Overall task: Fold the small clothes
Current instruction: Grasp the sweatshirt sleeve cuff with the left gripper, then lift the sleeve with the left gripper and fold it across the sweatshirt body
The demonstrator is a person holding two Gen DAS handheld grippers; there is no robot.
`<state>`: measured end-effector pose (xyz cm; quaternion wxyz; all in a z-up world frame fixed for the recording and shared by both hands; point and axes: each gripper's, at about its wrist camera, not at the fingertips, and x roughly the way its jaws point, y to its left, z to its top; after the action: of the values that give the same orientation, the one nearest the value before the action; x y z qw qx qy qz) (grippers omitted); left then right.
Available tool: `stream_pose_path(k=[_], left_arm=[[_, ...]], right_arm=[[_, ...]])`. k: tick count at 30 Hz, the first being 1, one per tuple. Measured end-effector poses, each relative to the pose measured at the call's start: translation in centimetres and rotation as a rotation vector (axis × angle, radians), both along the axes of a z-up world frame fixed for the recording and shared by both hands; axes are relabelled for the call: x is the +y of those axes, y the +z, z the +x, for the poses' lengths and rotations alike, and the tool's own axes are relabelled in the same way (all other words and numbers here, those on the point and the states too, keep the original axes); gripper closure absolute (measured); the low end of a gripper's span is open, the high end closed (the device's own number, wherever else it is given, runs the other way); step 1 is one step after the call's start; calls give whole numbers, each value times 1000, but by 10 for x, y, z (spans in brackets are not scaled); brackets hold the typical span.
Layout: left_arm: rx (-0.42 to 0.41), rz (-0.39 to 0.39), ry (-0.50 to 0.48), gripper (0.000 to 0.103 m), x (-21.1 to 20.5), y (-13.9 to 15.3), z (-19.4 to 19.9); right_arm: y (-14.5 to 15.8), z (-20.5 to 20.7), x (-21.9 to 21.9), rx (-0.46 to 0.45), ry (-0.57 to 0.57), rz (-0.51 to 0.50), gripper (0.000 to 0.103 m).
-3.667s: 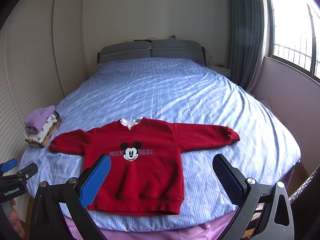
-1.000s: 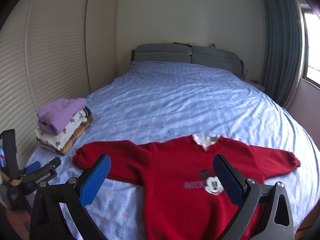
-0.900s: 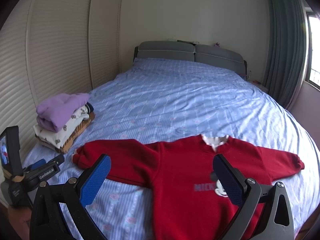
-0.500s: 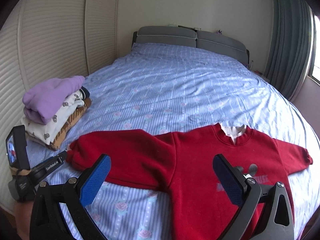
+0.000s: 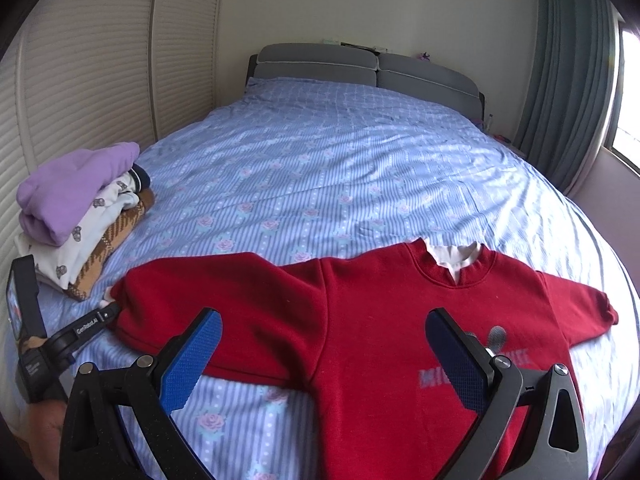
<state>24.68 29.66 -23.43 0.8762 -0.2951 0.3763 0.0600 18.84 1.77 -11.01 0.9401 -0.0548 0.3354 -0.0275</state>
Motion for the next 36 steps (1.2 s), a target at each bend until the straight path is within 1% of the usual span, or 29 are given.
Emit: stream_pose_path(k=[4,7,11,14,17,19,22,26,31,34,36], left_arm=[[-41,39,12,90,-5,20,-6],[-86,73,-1,90,-13,46,-12],[-151,134,-36,90,-39,88,-20],[-203,189,-83,90,-72,121,-22],[-245,216,-137,90,-110,145,-23],[-270,225,-179,90,-141,158,-18],[-306,248,-264,90,-200,174,-12],[-313,253,-365,90,-268,180,-1],[-298,275,-503,90,-361,174,7],[-274,305,-578,90,-413,161,10],[-252,333,-622,90,-448,146,15]], right_arm=[[6,-3,-10,-8,-9,4,0],[14,-7,-22,-17,-22,19,0],[26,-15,-45,-31,-43,38,0],[36,-25,-70,-50,-70,51,0],[45,-34,-102,-66,-106,69,0],[51,-42,-129,-76,-142,81,0],[57,-53,-171,-85,-196,106,0],[59,-67,-233,-83,-279,142,0],[55,-84,-302,-97,-381,156,0],[50,-90,-333,-95,-421,156,0],[43,-92,-352,-74,-442,174,0]])
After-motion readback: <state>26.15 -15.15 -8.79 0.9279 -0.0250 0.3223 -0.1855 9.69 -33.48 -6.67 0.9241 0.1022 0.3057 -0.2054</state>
